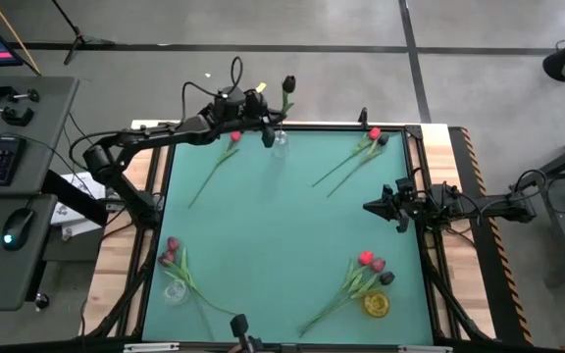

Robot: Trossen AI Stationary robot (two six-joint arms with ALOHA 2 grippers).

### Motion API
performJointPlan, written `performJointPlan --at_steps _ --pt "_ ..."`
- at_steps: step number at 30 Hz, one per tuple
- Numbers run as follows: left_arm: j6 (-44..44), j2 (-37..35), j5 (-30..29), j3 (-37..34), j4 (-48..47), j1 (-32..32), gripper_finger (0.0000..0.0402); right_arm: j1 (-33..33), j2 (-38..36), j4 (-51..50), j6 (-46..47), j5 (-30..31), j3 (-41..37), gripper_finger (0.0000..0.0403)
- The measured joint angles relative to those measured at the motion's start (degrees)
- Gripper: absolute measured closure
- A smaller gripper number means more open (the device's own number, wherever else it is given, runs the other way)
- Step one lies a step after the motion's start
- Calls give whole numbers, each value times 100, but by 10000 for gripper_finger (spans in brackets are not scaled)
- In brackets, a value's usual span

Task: Sort flowers into vase by color
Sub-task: Put the top left black tulip into the top transparent vase, then put the top black tulip into the top transparent vase

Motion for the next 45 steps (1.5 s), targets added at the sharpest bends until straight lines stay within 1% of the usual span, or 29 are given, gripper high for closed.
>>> performJointPlan --at_steps 2,5,9,12,18,23,27,35,41,45 --pt "5 -31 -21 0 -193 17 360 0 -2 -1 -1 0 0 402" --pt "148 -139 -228 0 -333 26 331 0 0 -1 0 0 1 402" --pt "186 -215 -284 0 -415 80 284 -1 -2 0 -1 0 -1 402" --pt "60 -226 -288 1 -531 84 246 0 -1 0 -1 0 1 402" --pt "-120 -305 -277 0 -1211 91 178 0 1 -1 0 0 1 402" --pt "-81 -556 -261 0 -1646 174 141 0 -2 0 0 1 1 402" --pt "66 -812 -264 0 -1831 325 128 0 -2 -1 0 0 0 402" --pt "114 -1284 -301 1 -2575 702 126 0 -2 -1 0 0 -1 402" --pt "238 -1601 -648 2 -3088 885 126 0 -1 0 -1 0 1 402" --pt "176 -1803 -714 0 -3388 1004 126 0 0 0 0 0 0 402"
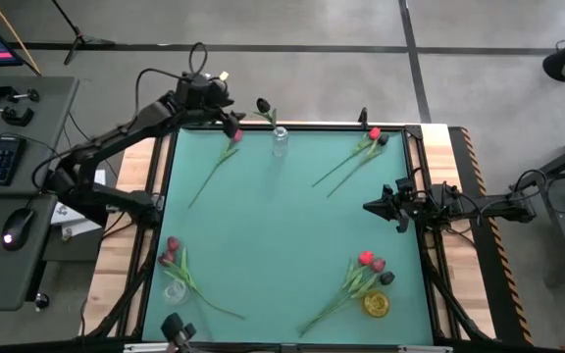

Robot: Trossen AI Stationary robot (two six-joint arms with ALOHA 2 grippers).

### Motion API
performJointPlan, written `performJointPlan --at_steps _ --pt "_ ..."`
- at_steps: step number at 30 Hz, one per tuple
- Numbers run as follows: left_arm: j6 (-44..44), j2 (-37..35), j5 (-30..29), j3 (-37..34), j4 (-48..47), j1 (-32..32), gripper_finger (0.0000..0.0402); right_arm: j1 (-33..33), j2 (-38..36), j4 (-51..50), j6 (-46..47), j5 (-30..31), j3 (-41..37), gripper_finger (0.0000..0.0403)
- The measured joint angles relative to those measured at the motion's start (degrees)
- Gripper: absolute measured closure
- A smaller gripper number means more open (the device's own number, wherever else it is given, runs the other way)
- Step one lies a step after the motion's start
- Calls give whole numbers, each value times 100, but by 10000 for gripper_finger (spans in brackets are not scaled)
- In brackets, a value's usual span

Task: Sort flowers into vase by color
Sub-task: Put the top black tulip into the top transparent vase

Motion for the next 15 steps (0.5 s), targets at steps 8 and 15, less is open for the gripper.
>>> performJointPlan --at_steps 8,15 --pt "-597 -100 188 -18 -710 -21 126 0 -1 -1 0 0 1 402" --pt "-1425 -275 804 -782 445 -397 126 -1 -1 0 -235 0 1 402"
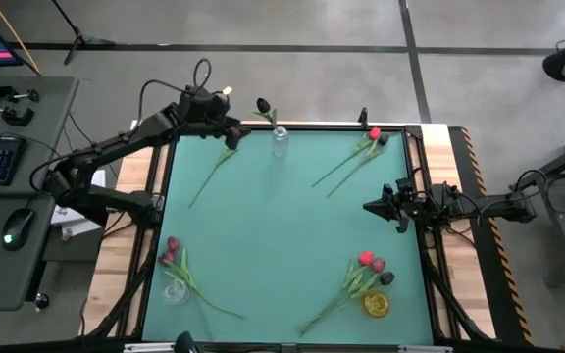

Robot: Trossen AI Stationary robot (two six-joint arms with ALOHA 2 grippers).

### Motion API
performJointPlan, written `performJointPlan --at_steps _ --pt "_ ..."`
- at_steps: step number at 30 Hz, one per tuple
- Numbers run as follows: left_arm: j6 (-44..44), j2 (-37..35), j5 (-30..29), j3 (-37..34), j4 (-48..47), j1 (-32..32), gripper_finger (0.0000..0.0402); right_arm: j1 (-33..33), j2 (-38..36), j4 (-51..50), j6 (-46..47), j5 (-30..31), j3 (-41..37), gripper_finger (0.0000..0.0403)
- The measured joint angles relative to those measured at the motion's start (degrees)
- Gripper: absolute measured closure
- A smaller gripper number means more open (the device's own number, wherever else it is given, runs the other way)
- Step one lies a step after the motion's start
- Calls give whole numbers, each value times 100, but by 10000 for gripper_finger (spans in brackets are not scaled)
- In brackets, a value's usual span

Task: Sort flowers into vase by color
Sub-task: Put the top black tulip into the top transparent vase

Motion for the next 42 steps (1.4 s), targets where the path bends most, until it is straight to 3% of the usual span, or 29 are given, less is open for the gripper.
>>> performJointPlan --at_steps 6,9,13,16,19,23,27,29,32,35,37,42 --pt "-501 -472 -19 -733 478 -337 126 2 1 47 -435 204 -2 402" --pt "-720 -754 -66 -967 523 -362 126 1 2 626 159 1317 0 402" --pt "-1023 -1095 -449 -1149 518 -373 126 -4 8 1646 1316 3780 -1 402" --pt "-1097 -1280 -724 -1194 521 -370 126 -3 115 2075 1556 4422 0 402" --pt "-982 -1334 -843 -1194 589 -286 126 -1 577 2727 1968 4241 -2 402" --pt "-948 -1257 -810 -1201 1023 1 126 -42 1794 3354 1811 4002 239 402" --pt "-682 -1135 -118 -1201 1277 449 126 -421 3337 3225 1792 3935 1076 402" --pt "-551 -1077 194 -1201 1252 695 126 -711 4004 2607 1835 3845 1602 402" --pt "-486 -983 467 -1201 1191 1035 126 -1317 4796 574 2671 3505 2496 402" --pt "-469 -895 716 -1201 1169 1309 126 -2019 5491 -1935 4066 2471 3313 401" --pt "-373 -849 779 -1201 1162 1433 126 -2437 5940 -3127 4352 1832 3685 393" --pt "-313 -794 1013 -1201 1151 1603 126 -3261 6821 -3369 4057 1322 4064 324"
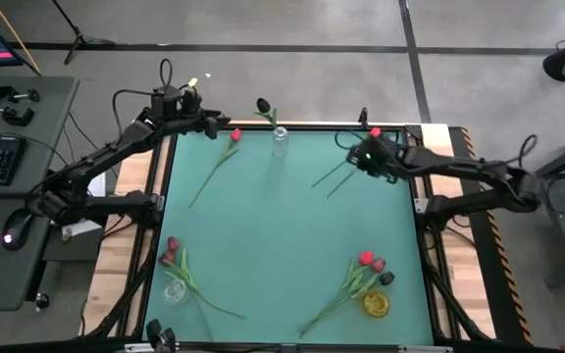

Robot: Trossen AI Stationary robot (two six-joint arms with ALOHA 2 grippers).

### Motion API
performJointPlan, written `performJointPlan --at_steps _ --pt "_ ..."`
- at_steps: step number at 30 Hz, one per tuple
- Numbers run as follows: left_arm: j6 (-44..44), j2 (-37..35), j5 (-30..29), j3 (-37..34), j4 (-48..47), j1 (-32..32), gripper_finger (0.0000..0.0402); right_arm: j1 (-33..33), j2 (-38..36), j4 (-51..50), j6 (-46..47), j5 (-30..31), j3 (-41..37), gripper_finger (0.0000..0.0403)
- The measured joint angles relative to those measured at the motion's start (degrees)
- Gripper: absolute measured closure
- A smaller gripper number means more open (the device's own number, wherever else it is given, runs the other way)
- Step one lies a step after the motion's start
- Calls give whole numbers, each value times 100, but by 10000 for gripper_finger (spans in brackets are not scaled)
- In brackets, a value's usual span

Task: Sort flowers into vase by color
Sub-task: Put the top black tulip into the top transparent vase

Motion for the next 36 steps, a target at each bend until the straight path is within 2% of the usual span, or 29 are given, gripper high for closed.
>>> performJointPlan --at_steps 3,6,10,19,26,32,36 --pt "-77 -2 12 0 -4 11 126 -412 465 188 -292 -58 237 263" --pt "-82 -2 12 0 -1 11 126 -844 1019 -184 -305 -396 508 213" --pt "-84 -2 12 0 -3 9 126 -1178 1730 -465 -468 -662 928 193" --pt "-343 -2 10 0 -4 9 126 -1345 2844 -1073 -455 -585 1510 222" --pt "-390 -2 10 0 -4 8 126 -1431 3063 -1016 -278 -324 1532 246" --pt "-389 -2 10 0 -3 7 126 -1535 3246 -994 -220 -375 1534 263" --pt "-396 -2 10 0 0 9 126 -1540 3300 -958 -328 -450 1460 299"
